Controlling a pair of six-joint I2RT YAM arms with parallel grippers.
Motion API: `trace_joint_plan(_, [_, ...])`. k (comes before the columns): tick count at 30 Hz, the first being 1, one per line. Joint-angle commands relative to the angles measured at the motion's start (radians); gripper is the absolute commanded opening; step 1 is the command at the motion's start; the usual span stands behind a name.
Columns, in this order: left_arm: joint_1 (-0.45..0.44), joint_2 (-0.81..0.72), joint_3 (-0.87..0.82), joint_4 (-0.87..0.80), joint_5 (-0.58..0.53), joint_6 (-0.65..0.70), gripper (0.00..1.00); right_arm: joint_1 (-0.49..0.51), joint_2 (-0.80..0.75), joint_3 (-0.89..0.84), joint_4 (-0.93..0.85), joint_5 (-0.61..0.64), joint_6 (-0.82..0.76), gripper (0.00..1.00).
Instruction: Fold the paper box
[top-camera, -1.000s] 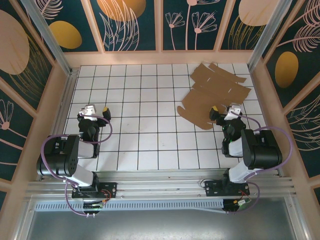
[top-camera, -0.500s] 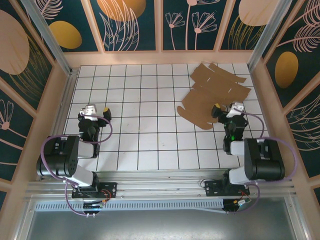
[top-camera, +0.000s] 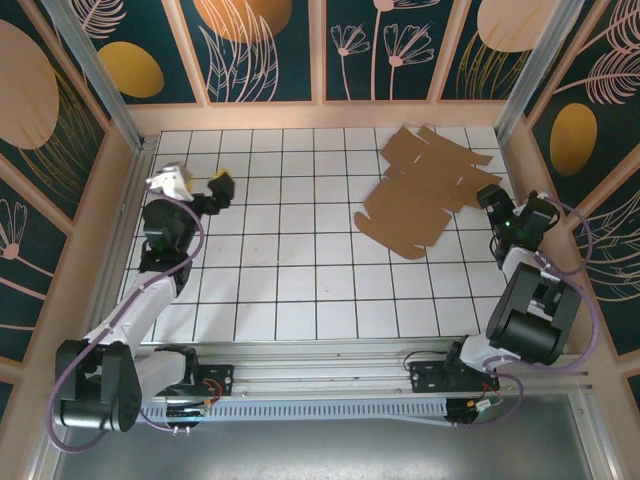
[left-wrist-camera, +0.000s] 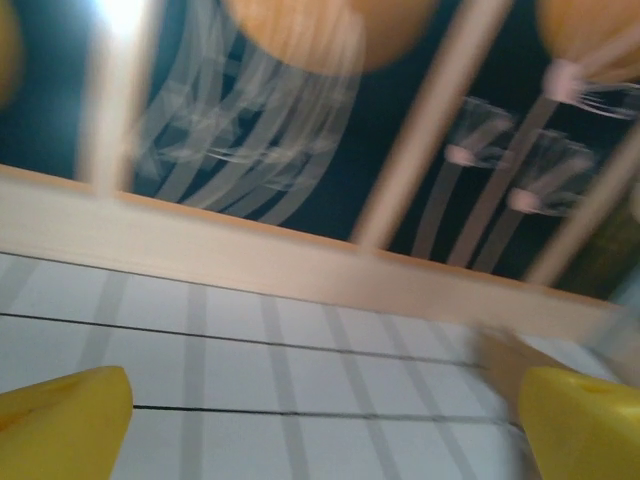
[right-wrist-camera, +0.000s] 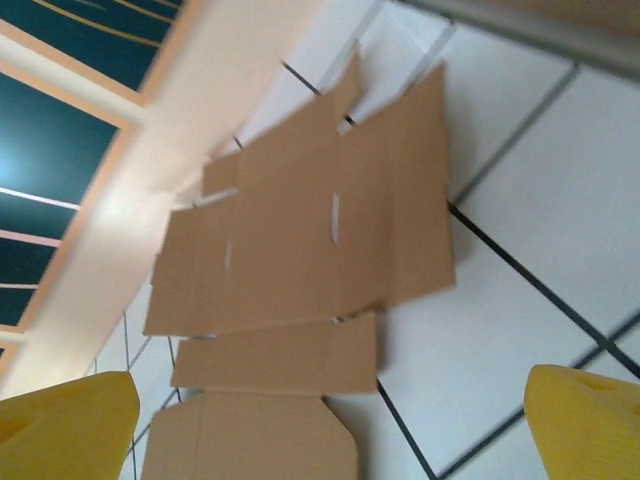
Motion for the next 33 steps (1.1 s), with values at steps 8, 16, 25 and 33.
trace_joint_plan(8, [-0.222, 0.158, 0.093, -0.052, 0.419, -0.1, 0.99, 0.098, 0.337, 0.31, -0.2, -0.183, -0.048, 0.94])
trace_joint_plan(16, [-0.229, 0.187, 0.098, -0.172, 0.365, -0.072, 0.99, 0.196, 0.425, 0.326, -0.214, -0.114, -0.015, 0.94])
trace_joint_plan(25, [-0.23, 0.22, 0.145, -0.286, 0.282, -0.048, 0.99, 0.207, 0.286, 0.164, -0.194, -0.098, -0.015, 0.92])
trace_joint_plan(33, [-0.23, 0.269, 0.15, -0.233, 0.315, -0.106, 0.99, 0.243, 0.294, 0.124, -0.129, -0.098, -0.007, 0.75])
